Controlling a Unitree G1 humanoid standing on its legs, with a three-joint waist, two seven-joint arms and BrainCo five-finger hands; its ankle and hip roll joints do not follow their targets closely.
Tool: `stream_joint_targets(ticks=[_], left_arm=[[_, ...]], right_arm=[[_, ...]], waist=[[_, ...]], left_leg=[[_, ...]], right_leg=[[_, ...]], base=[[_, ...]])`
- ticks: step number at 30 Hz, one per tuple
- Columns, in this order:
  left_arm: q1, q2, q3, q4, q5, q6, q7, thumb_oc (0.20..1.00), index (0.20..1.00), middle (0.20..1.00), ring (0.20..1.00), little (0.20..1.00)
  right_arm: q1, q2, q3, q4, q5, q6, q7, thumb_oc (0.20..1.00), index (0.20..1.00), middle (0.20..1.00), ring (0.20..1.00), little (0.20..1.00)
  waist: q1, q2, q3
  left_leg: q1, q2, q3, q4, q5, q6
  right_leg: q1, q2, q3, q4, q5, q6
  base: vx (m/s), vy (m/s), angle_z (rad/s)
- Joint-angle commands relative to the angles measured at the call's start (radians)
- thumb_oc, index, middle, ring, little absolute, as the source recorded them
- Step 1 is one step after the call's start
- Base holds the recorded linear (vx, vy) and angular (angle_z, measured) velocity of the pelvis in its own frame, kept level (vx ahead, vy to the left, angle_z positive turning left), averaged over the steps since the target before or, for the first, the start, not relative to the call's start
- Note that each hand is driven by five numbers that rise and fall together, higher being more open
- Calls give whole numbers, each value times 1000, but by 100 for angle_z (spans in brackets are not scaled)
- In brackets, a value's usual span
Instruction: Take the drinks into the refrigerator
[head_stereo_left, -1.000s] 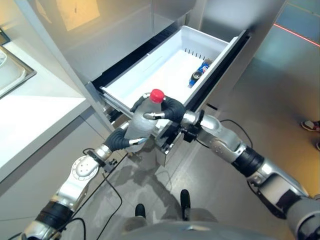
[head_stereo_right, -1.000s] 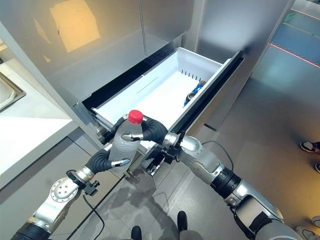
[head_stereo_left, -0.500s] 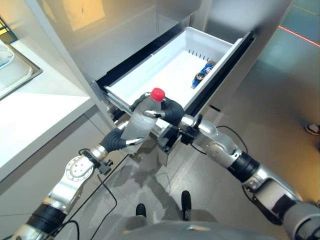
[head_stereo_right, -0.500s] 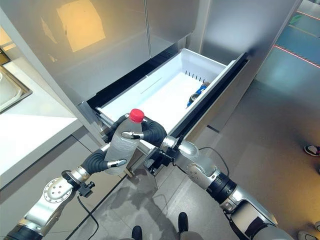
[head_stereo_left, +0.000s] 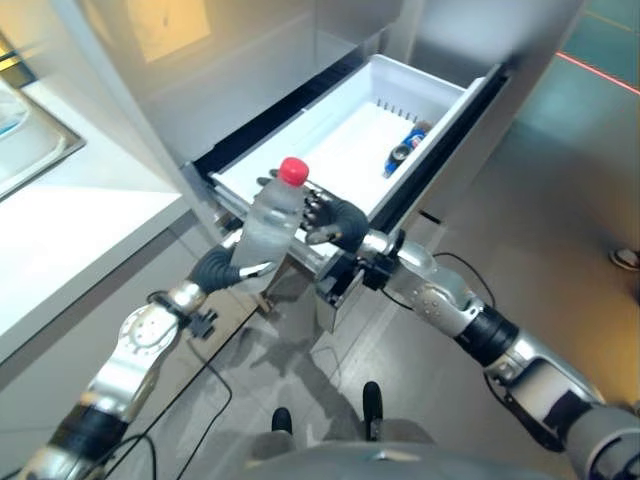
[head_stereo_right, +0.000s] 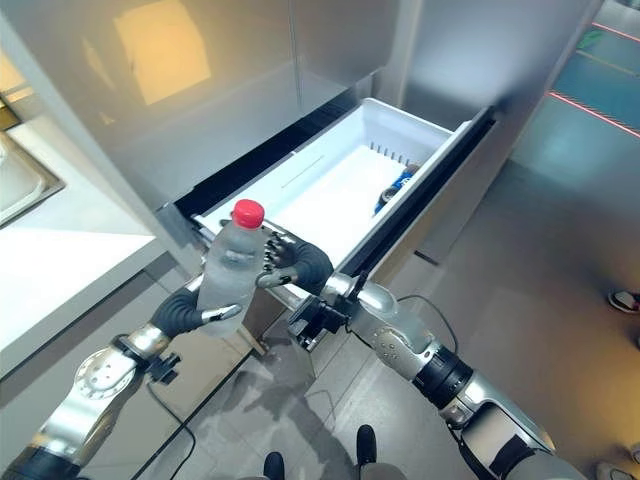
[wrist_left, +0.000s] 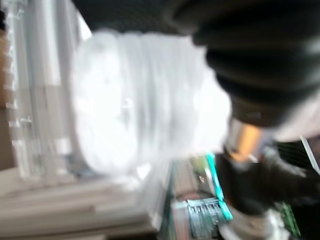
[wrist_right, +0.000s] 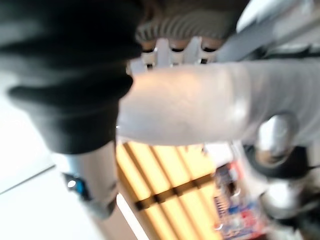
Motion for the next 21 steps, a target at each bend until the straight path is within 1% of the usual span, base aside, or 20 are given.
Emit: stream_joint_targets(ticks=[1, 2, 3, 5, 7, 8, 9, 10, 13, 15, 21], left_arm=[[-177, -50, -38, 33, 101, -42, 85, 200, 200, 200, 200, 200], [-192, -72, -60, 57, 134, -34, 100, 200, 200, 200, 200, 200], [-194, -82, -64, 68, 138, -33, 102, 200, 200, 200, 200, 200], [-198, -87, -73, 75, 153, -32, 101, 200, 200, 200, 200, 200], [-234, 53, 56, -110, 42, -54, 88, 200, 200, 200, 200, 200], [-227, 57, 63, -119, 39, -49, 85, 200, 200, 200, 200, 200], [-197, 113, 130, -229, -57, -49, 44, 200, 200, 200, 200, 200], [-191, 103, 125, -229, -80, -56, 34, 200, 200, 200, 200, 200], [-214, 95, 93, -210, -64, -55, 22, 200, 200, 200, 200, 200], [-235, 104, 76, -209, -56, -50, 16, 200, 200, 200, 200, 200], [-257, 105, 76, -205, -47, -51, 20, 200, 200, 200, 200, 200]], right_arm=[[-76, 110, 73, -152, 27, -54, 74, 1000, 1000, 1000, 1000, 1000], [-87, 115, 80, -164, 34, -55, 72, 1000, 1000, 1000, 1000, 1000], [-94, 115, 84, -167, 28, -54, 69, 1000, 1000, 1000, 1000, 1000], [-103, 117, 88, -166, 26, -53, 68, 1000, 1000, 1000, 1000, 1000], [-90, 76, 77, -182, 30, -49, 75, 1000, 1000, 1000, 1000, 1000], [-91, 78, 79, -183, 30, -48, 74, 1000, 1000, 1000, 1000, 1000], [-79, 76, 77, -156, -7, -34, 84, 1000, 1000, 1000, 1000, 1000], [-87, 97, 89, -134, -15, -30, 86, 1000, 1000, 1000, 1000, 1000], [-103, 122, 102, -103, -16, -28, 90, 1000, 1000, 1000, 1000, 1000], [-103, 121, 105, -108, -14, -24, 93, 1000, 1000, 1000, 1000, 1000], [-92, 115, 116, -118, -10, -13, 108, 1000, 1000, 1000, 1000, 1000]], waist=[[-31, -41, 2], [-35, -43, 1], [-35, -43, 0], [-36, -43, -2], [-26, -34, -7], [-29, -35, -6], [-20, -30, -9], [-16, -30, -12], [-17, -32, -14], [-19, -30, -16], [-23, -30, -19]], left_leg=[[12, -56, -36, 119, -156, 74], [13, -56, -36, 118, -157, 76], [14, -56, -35, 117, -157, 76], [16, -57, -35, 116, -156, 77], [17, -59, -38, 113, -155, 77], [18, -59, -38, 113, -155, 77], [19, -62, -42, 110, -154, 76], [21, -63, -43, 108, -153, 76], [24, -62, -43, 104, -151, 75], [27, -62, -45, 101, -150, 75], [34, -61, -50, 93, -143, 72]], right_leg=[[40, -10, -38, 147, -204, 19], [40, -9, -35, 147, -204, 19], [41, -9, -34, 146, -204, 19], [42, -9, -32, 145, -202, 19], [43, -10, -35, 144, -199, 20], [44, -10, -35, 144, -200, 20], [50, -13, -41, 140, -198, 20], [51, -13, -41, 139, -197, 19], [56, -13, -41, 136, -197, 18], [57, -13, -43, 135, -196, 18], [65, -12, -49, 132, -196, 17]], base=[[0, 0, 0], [-8, -4, -3], [-9, -4, -4], [0, 0, 0], [-1, 4, -2], [-13, 14, -6], [-14, 6, -4], [0, 0, 0], [-8, -5, 4], [-3, 0, 2], [0, 0, 0]])
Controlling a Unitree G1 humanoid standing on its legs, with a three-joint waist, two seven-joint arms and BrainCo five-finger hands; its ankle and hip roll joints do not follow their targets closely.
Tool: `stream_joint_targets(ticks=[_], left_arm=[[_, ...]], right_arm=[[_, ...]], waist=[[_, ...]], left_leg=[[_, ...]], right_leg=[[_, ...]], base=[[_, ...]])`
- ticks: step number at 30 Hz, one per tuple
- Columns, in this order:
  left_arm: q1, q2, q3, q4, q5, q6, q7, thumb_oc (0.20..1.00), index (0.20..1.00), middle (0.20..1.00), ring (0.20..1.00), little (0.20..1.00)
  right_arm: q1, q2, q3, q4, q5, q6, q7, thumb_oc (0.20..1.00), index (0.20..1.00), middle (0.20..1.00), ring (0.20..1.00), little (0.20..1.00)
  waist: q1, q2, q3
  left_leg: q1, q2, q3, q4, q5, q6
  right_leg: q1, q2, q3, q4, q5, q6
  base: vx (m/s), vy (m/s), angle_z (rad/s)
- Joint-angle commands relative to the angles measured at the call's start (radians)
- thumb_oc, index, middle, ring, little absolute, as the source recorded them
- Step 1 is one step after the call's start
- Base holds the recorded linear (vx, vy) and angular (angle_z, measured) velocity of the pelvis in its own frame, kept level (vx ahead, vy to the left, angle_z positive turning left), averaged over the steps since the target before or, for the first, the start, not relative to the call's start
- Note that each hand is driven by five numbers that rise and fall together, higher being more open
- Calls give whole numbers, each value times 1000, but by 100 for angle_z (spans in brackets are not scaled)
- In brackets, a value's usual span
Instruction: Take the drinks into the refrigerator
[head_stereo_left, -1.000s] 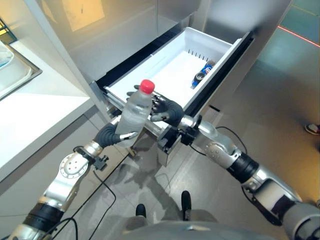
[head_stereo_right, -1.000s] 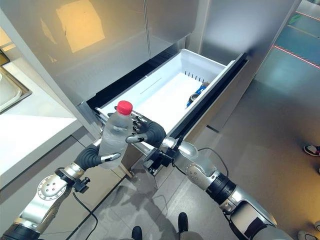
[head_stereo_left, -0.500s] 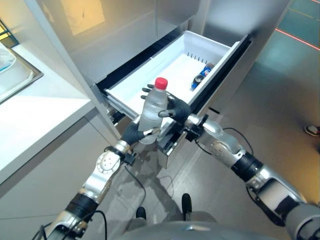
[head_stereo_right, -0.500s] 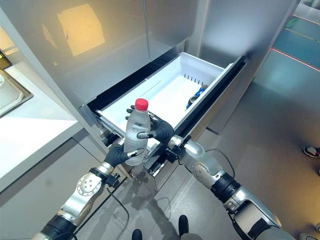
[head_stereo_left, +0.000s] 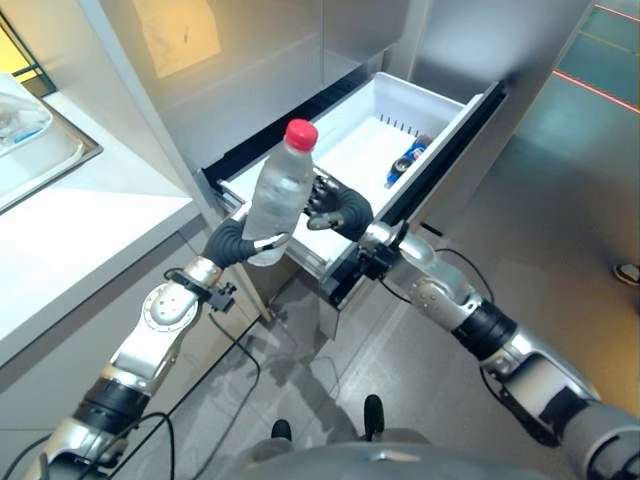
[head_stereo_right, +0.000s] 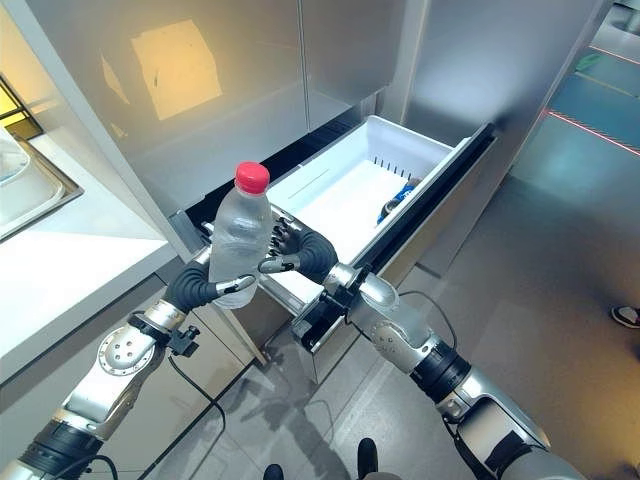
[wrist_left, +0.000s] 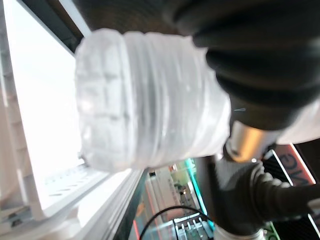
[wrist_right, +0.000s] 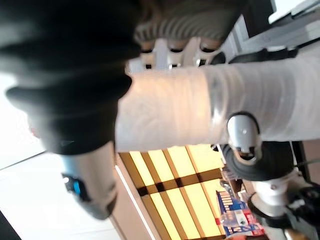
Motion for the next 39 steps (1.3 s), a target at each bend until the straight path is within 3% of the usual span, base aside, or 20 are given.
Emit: stream_joint_targets(ticks=[1, 23, 30, 39], left_arm=[[-258, -13, -8, -48, -29, -84, 6, 200, 200, 200, 200, 200], [-267, -35, -15, -66, -18, -86, 14, 200, 200, 200, 200, 200], [-216, -36, 23, -58, -35, -85, 15, 200, 200, 200, 200, 200], [-131, -12, 103, -64, -80, -82, -11, 200, 200, 200, 200, 200]], right_arm=[[-64, 101, 120, -78, -10, 17, 100, 1000, 1000, 1000, 1000, 1000], [-48, 111, 137, -71, -10, 28, 104, 1000, 1000, 1000, 1000, 1000], [-70, 82, 83, -88, -6, 0, 88, 1000, 1000, 1000, 1000, 1000], [-75, -18, -61, -119, -25, -59, 46, 1000, 1000, 1000, 1000, 1000]], waist=[[-24, -20, -2], [-23, -17, -9], [-26, -18, -9], [-25, -22, -11]], left_leg=[[18, -64, -37, 98, -145, 73], [26, -67, -43, 87, -138, 73], [31, -67, -37, 84, -138, 73], [35, -64, -33, 80, -137, 73]], right_leg=[[52, -15, -46, 131, -198, 19], [60, -17, -57, 126, -194, 21], [62, -18, -54, 127, -193, 21], [65, -17, -53, 124, -194, 22]], base=[[-6, -5, 4], [-4, 0, 2], [0, 0, 0], [0, 0, 0]])
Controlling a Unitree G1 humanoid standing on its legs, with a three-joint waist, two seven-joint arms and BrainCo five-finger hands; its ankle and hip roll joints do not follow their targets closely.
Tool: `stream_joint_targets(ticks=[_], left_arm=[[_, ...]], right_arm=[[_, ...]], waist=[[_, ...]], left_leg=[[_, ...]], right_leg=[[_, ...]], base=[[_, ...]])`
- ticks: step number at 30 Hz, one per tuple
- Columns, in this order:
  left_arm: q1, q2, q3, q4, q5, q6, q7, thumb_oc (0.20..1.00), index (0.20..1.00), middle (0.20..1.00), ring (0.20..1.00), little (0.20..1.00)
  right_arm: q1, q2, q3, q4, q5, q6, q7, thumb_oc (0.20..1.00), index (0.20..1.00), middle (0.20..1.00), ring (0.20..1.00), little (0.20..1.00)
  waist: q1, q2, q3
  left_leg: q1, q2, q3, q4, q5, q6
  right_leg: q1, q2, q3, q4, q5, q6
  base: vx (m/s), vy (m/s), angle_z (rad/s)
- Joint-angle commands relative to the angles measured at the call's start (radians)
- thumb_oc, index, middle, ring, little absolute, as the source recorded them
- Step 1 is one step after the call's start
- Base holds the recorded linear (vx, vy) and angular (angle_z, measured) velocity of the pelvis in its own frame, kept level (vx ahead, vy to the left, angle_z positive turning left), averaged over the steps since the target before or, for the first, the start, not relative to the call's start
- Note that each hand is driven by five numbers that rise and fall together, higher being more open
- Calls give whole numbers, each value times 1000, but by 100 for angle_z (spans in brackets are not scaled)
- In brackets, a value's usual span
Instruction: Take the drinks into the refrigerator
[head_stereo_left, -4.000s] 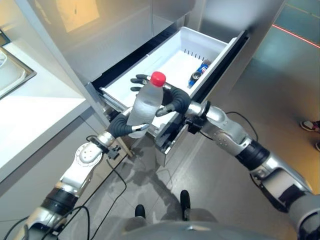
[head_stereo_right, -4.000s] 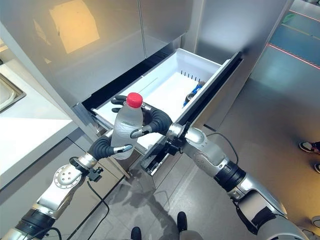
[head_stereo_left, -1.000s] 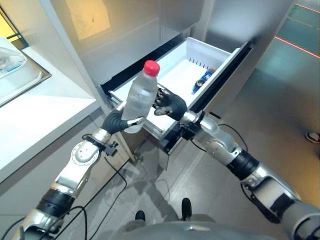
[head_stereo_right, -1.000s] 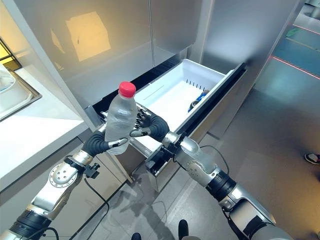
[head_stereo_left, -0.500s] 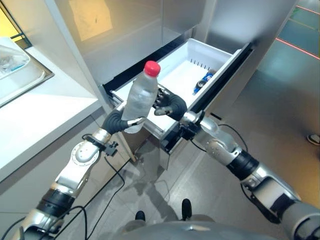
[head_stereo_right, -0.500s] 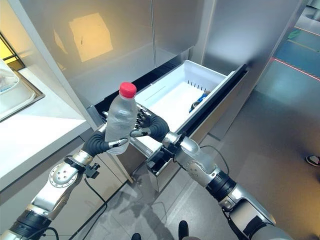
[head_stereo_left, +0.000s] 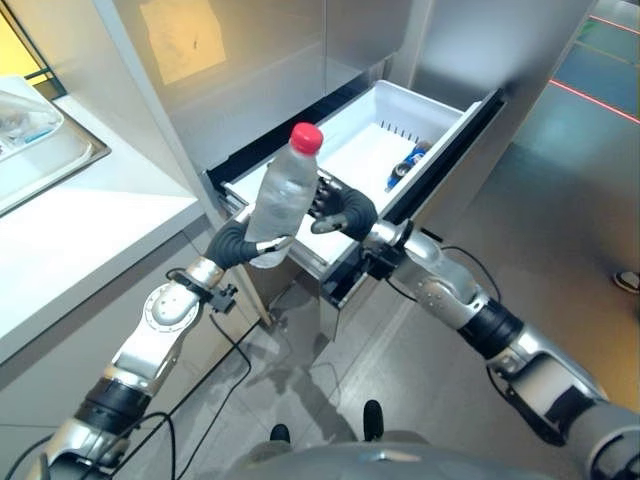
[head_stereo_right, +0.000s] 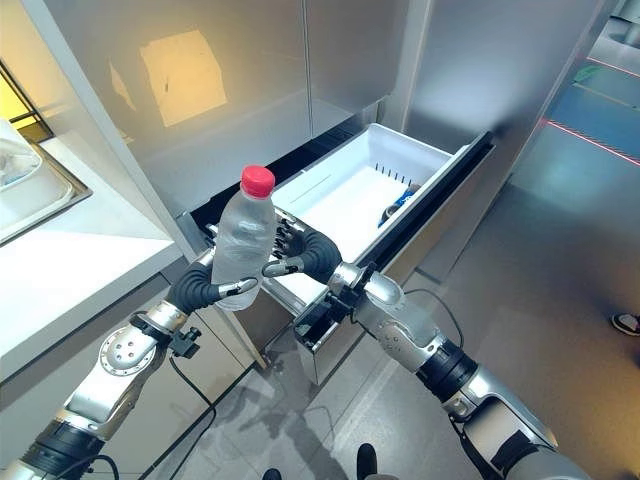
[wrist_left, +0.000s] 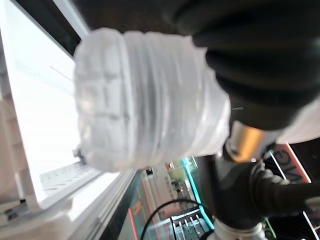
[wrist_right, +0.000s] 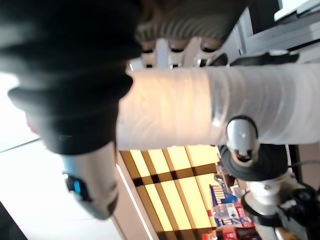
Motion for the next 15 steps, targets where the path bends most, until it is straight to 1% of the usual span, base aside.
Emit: stream_joint_targets(ticks=[1, 5, 9, 12, 15], left_arm=[[-128, 3, 104, -59, -89, -83, 19, 200, 200, 200, 200, 200], [-124, 10, 109, -50, -108, -82, 5, 200, 200, 200, 200, 200], [-119, 17, 113, -53, -119, -83, -5, 200, 200, 200, 200, 200], [-124, 16, 107, -51, -123, -83, -6, 200, 200, 200, 200, 200], [-134, 16, 93, -39, -122, -81, -5, 200, 200, 200, 200, 200]], right_arm=[[-79, 34, -63, -81, -4, -68, 16, 1000, 1000, 1000, 1000, 1000], [-97, 4, -112, -70, -15, -91, -8, 1000, 1000, 1000, 1000, 1000], [-113, -15, -134, -42, -28, -103, -24, 1000, 1000, 1000, 1000, 1000], [-118, -11, -136, -28, -25, -107, -30, 1000, 1000, 1000, 1000, 1000], [-129, 16, -121, -13, -9, -104, -28, 1000, 1000, 1000, 1000, 1000]], waist=[[-24, -21, -9], [-22, -24, -10], [-18, -24, -12], [-18, -25, -12], [-15, -25, -11]], left_leg=[[20, -65, -19, 88, -145, 74], [23, -64, -19, 87, -147, 73], [24, -63, -21, 85, -146, 73], [25, -62, -22, 84, -145, 73], [26, -63, -23, 81, -144, 74]], right_leg=[[46, -16, -39, 124, -193, 22], [50, -16, -42, 122, -194, 23], [52, -15, -41, 120, -195, 24], [53, -15, -42, 121, -195, 24], [52, -13, -43, 121, -197, 23]], base=[[0, 0, 0], [8, -4, 0], [8, -1, 0], [0, 0, 0], [0, 0, 0]])
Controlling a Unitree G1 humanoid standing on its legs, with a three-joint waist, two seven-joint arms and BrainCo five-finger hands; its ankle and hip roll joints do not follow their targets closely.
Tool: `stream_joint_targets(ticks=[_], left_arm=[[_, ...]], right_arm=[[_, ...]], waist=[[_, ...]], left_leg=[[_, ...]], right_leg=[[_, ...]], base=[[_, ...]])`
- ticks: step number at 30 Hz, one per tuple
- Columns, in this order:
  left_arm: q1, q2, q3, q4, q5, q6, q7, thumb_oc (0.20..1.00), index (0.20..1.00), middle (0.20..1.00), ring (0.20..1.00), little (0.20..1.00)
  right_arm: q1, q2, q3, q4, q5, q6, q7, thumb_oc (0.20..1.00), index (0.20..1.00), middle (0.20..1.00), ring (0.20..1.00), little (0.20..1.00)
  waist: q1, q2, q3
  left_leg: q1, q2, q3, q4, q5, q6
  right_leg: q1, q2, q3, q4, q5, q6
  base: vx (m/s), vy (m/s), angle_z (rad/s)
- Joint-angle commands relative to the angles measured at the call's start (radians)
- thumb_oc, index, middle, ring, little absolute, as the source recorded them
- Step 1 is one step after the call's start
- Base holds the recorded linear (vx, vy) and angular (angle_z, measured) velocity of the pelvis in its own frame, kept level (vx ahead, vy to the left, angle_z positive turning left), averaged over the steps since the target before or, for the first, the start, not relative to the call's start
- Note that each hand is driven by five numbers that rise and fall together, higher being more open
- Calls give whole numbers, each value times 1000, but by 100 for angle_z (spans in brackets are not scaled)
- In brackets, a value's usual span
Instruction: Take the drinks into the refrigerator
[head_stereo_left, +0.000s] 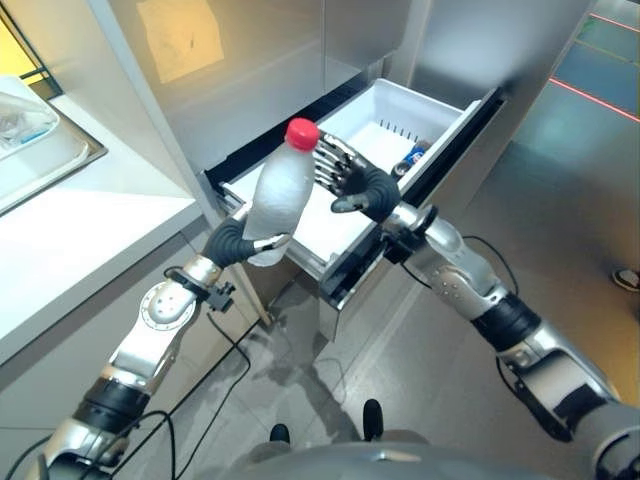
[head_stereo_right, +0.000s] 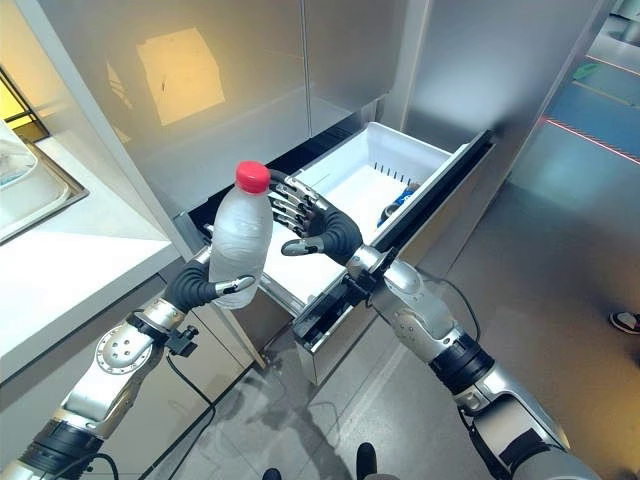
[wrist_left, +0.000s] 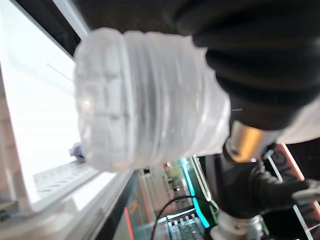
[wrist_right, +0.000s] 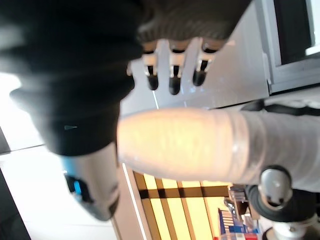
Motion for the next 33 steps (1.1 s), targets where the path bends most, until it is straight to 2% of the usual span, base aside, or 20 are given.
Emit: stream_joint_targets(ticks=[1, 8, 15, 31, 32, 33], left_arm=[[-135, 18, 72, -38, -86, -83, 13, 200, 200, 200, 200, 200], [-151, -2, 55, -32, -67, -83, 32, 200, 200, 200, 200, 200], [-165, -7, 49, -29, -2, -86, 62, 200, 200, 200, 200, 200], [-151, -28, 21, -17, 13, -74, 67, 200, 200, 200, 200, 200], [-149, -28, 20, -17, 12, -73, 65, 200, 200, 200, 200, 200], [-147, -28, 19, -18, 11, -72, 63, 200, 200, 200, 200, 200]], right_arm=[[-123, 40, -31, -6, 10, -68, -1, 1000, 1000, 1000, 1000, 1000], [-98, 129, 56, 6, 51, -19, 45, 1000, 1000, 1000, 1000, 1000], [-73, 168, 136, -4, 53, 29, 90, 1000, 1000, 1000, 1000, 1000], [-120, 248, 173, 14, 69, 22, 80, 1000, 1000, 1000, 1000, 1000], [-122, 250, 172, 16, 71, 20, 78, 799, 799, 799, 799, 799], [-123, 253, 174, 18, 69, 20, 77, 492, 492, 492, 492, 492]], waist=[[-16, -25, -11], [-15, -24, -8], [-14, -22, -7], [-5, -24, -11], [-5, -24, -11], [-4, -24, -11]], left_leg=[[26, -65, -23, 87, -145, 73], [27, -63, -24, 84, -144, 72], [30, -63, -27, 83, -145, 72], [35, -64, -27, 82, -150, 76], [34, -64, -27, 82, -149, 76], [34, -64, -27, 83, -150, 76]], right_leg=[[53, -14, -41, 122, -195, 24], [55, -13, -41, 123, -199, 21], [58, -14, -43, 121, -200, 22], [60, -14, -43, 122, -201, 22], [59, -14, -44, 122, -200, 22], [59, -14, -43, 122, -200, 22]], base=[[0, 0, 0], [0, 0, 0], [0, 0, 0], [0, 0, 0], [0, 0, 0], [0, 0, 0]])
